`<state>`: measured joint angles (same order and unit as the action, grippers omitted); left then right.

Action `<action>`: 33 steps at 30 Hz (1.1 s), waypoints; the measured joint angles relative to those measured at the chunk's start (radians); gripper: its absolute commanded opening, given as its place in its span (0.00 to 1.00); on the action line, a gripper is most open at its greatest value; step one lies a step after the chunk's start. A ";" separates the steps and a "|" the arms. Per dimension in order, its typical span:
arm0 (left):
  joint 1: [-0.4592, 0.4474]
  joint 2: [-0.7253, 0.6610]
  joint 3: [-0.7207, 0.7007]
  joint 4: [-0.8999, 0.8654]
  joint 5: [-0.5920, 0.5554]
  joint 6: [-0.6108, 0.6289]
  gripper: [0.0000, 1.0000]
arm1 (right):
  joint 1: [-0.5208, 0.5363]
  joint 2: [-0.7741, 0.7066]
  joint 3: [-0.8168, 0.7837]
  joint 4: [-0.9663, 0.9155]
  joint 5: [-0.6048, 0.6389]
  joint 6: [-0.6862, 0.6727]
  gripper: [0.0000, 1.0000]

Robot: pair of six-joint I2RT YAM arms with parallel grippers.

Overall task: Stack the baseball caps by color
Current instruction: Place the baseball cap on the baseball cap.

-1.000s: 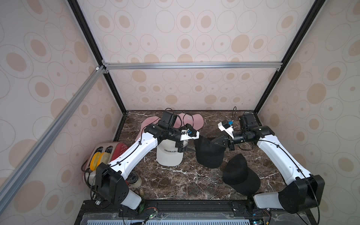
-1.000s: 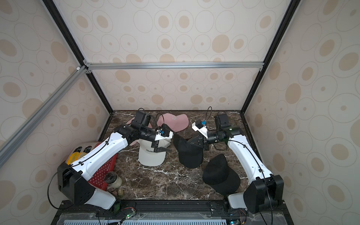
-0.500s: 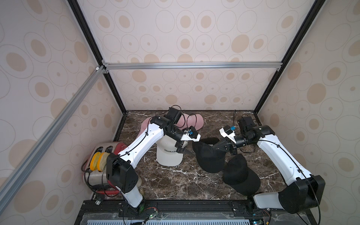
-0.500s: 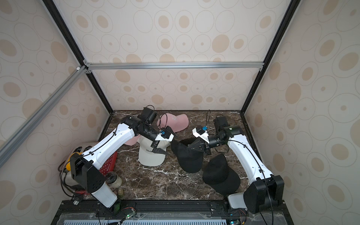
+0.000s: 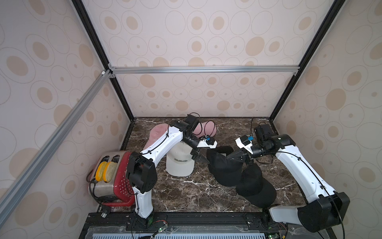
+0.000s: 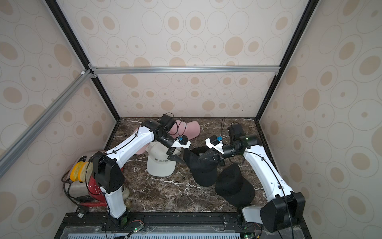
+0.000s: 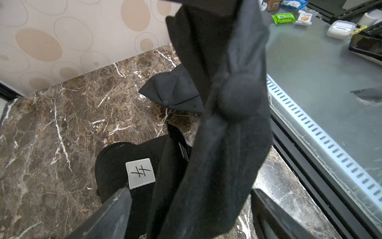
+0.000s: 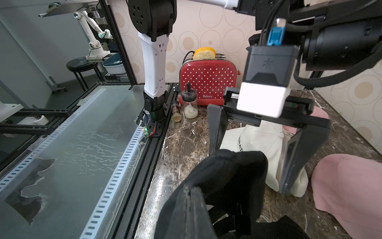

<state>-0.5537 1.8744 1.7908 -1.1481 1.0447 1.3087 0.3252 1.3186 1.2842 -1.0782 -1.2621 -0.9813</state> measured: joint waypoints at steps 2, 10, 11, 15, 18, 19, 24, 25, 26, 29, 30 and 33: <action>0.004 -0.001 0.016 -0.043 0.020 0.031 0.65 | 0.000 0.000 0.000 0.000 0.000 0.000 0.00; 0.009 -0.016 0.012 -0.108 0.052 0.089 0.34 | 0.001 -0.002 -0.016 0.053 0.023 0.047 0.00; 0.010 -0.019 0.009 -0.109 0.052 0.090 0.31 | 0.001 -0.004 -0.027 0.079 0.035 0.072 0.00; 0.017 -0.052 -0.037 -0.075 0.053 0.056 0.21 | 0.002 -0.039 -0.103 0.225 0.112 0.208 0.00; 0.021 -0.092 -0.092 -0.010 0.055 -0.004 0.11 | 0.003 -0.085 -0.171 0.346 0.178 0.312 0.00; 0.021 -0.104 -0.109 0.011 0.055 -0.022 0.06 | 0.003 -0.098 -0.190 0.380 0.193 0.340 0.00; 0.021 -0.150 -0.179 0.141 0.065 -0.140 0.00 | 0.006 -0.153 -0.266 0.553 0.262 0.494 0.00; 0.021 -0.153 -0.187 0.171 0.071 -0.174 0.00 | 0.006 -0.161 -0.276 0.581 0.279 0.532 0.00; 0.021 -0.157 -0.200 0.220 0.077 -0.233 0.00 | 0.005 -0.167 -0.282 0.605 0.297 0.575 0.00; 0.019 -0.167 -0.248 0.397 0.066 -0.462 0.00 | 0.003 -0.174 -0.286 0.660 0.351 0.706 0.00; 0.018 -0.167 -0.257 0.446 0.048 -0.537 0.00 | 0.003 -0.177 -0.286 0.671 0.370 0.750 0.00; 0.008 -0.169 -0.265 0.520 -0.010 -0.670 0.00 | 0.003 -0.192 -0.291 0.691 0.410 0.861 0.00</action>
<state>-0.5461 1.7050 1.5261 -0.6285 1.0344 0.6384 0.3286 1.1267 0.9932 -0.3874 -0.8524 -0.1207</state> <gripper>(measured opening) 0.052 0.039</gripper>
